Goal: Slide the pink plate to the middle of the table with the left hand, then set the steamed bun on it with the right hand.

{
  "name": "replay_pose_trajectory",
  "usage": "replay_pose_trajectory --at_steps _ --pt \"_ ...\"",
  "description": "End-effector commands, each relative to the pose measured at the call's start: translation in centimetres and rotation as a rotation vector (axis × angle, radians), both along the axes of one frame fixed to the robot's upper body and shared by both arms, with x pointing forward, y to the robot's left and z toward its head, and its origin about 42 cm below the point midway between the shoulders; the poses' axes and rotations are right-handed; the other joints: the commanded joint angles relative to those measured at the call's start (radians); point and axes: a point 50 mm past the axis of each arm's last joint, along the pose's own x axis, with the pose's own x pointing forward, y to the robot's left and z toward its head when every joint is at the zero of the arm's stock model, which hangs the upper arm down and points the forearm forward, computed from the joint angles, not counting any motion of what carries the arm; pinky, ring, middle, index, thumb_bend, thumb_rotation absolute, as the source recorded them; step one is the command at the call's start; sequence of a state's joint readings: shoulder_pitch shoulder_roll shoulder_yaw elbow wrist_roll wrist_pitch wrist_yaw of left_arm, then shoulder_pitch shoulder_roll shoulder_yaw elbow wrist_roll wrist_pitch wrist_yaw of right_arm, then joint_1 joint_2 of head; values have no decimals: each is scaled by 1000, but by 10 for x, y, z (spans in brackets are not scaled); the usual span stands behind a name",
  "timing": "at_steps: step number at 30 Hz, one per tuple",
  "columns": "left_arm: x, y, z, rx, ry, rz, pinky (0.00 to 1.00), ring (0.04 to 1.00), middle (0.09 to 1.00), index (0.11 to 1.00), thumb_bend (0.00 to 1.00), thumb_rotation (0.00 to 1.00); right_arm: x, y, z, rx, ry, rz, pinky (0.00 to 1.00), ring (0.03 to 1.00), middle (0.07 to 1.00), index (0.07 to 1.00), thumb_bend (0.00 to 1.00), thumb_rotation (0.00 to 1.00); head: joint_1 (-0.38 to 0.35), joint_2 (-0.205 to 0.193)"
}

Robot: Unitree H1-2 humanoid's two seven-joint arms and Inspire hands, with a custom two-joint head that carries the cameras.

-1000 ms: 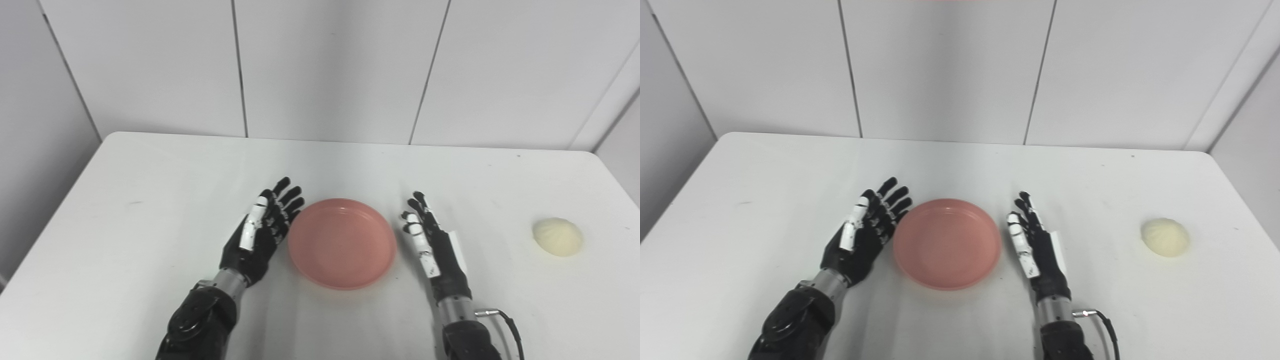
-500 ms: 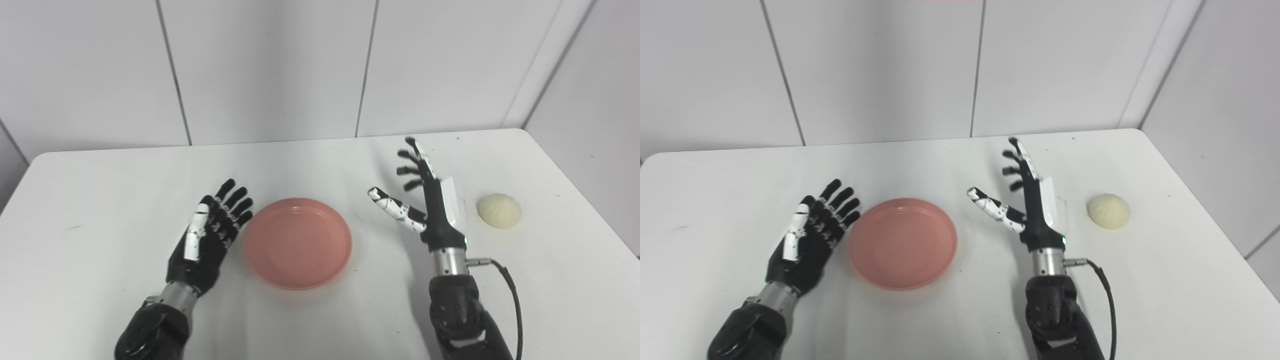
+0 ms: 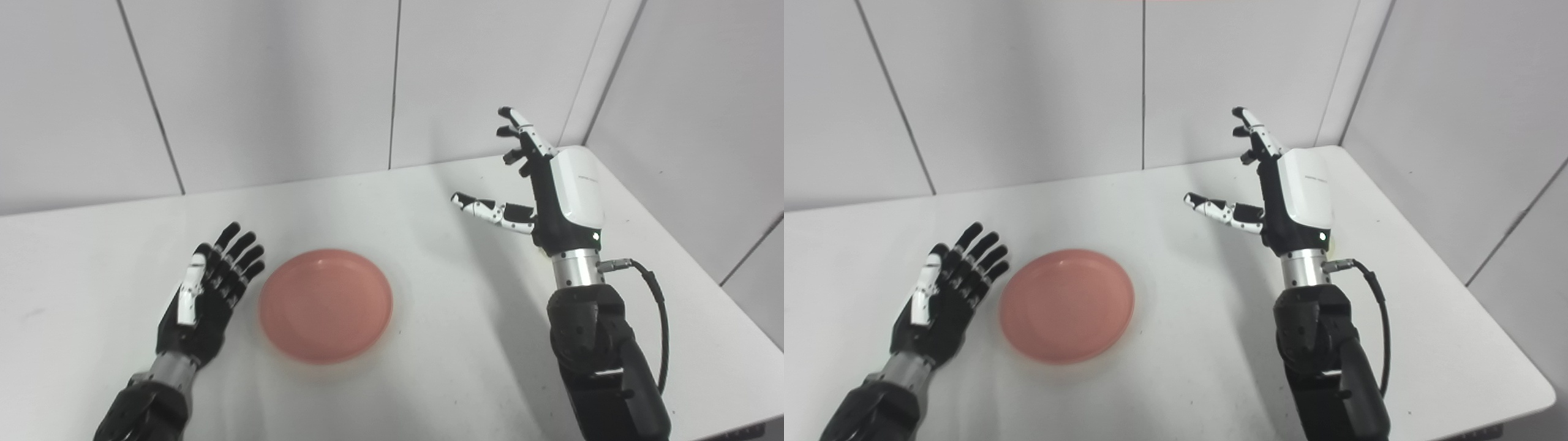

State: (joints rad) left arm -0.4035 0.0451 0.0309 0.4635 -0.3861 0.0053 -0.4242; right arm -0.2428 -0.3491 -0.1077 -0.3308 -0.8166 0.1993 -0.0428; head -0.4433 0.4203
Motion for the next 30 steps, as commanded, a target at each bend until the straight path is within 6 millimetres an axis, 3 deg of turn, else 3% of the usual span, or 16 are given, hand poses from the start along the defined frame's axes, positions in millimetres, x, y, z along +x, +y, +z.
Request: replay_pose_trajectory --at_steps 1,6,9,16,30 --pt "-49 49 -83 46 236 60 884 883 899 896 481 1000 -3 -20 23 -67 -23 -76 466 582 725 812 875 535 -7 2" --pt "-47 57 -88 45 242 63 858 865 880 881 503 965 -1 -47 21 -98 92 -154 529 647 737 808 893 530 -26 7" --pt "-47 60 -90 33 248 62 856 863 879 881 513 928 1 -59 20 -107 136 -179 581 711 767 793 903 474 -40 13" --pt "-48 66 -91 28 253 62 851 856 874 877 522 890 4 -80 11 -101 206 -215 567 682 743 774 906 385 -54 22" --pt "-49 77 -90 25 258 68 827 848 869 867 512 874 10 -109 1 -105 352 -268 623 730 764 780 902 420 -78 51"
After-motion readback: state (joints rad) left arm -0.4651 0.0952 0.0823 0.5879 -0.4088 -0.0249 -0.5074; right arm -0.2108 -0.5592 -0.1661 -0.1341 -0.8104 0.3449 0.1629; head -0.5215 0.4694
